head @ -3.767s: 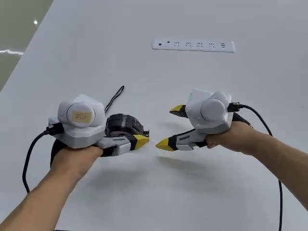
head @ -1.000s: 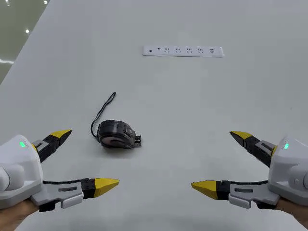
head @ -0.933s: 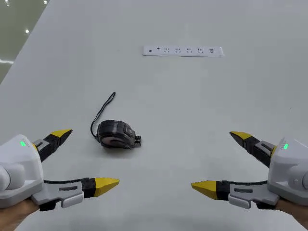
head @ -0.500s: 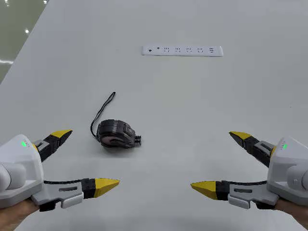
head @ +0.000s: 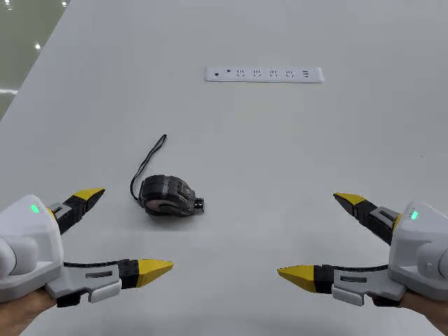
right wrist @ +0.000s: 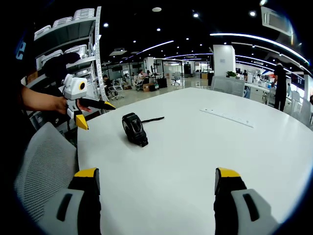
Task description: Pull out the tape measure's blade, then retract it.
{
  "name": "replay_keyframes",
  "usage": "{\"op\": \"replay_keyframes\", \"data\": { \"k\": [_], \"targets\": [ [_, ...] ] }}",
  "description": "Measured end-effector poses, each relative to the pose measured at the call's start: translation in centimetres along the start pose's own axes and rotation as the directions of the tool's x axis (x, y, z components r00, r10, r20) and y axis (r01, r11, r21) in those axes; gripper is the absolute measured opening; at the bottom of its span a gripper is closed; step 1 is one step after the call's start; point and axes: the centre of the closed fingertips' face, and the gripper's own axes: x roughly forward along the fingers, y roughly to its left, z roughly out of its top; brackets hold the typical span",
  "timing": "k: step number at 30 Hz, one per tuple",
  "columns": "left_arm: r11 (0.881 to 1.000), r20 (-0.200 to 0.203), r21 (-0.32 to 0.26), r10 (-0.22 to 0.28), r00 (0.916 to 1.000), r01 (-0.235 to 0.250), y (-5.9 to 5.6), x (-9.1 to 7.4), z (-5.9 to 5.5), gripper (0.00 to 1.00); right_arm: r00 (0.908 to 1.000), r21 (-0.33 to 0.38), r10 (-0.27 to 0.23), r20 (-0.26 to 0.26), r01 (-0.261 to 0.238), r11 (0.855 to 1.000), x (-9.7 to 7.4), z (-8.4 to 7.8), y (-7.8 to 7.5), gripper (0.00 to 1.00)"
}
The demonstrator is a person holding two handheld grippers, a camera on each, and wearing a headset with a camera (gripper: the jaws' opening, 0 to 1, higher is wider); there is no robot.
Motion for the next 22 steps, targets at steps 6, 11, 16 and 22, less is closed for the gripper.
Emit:
{"op": "replay_keyframes", "data": {
  "k": [6, 11, 16, 22],
  "targets": [
    [1.000, -0.007, 0.007, -0.002, 1.0000, 0.002, -0.01, -0.13, -0.11, 1.00, 1.0000, 0.003, -0.006, -0.003, 0.006, 1.000, -0.22, -0.14, -0.16, 1.00],
    [1.000, -0.006, 0.010, 0.001, 1.0000, 0.000, 0.07, -0.26, -0.09, 1.00, 1.0000, 0.004, -0.007, -0.003, 0.007, 1.000, -0.25, -0.12, -0.18, 1.00],
    [1.000, -0.006, 0.010, 0.003, 1.0000, -0.003, 0.08, -0.30, -0.07, 1.00, 1.0000, 0.005, -0.005, -0.006, 0.005, 1.000, -0.26, -0.18, -0.10, 1.00],
    [1.000, -0.008, 0.016, 0.003, 1.0000, -0.003, 0.08, -0.30, -0.03, 1.00, 0.9999, 0.005, -0.007, -0.010, 0.007, 1.000, -0.33, -0.30, -0.14, 1.00]
  ]
}}
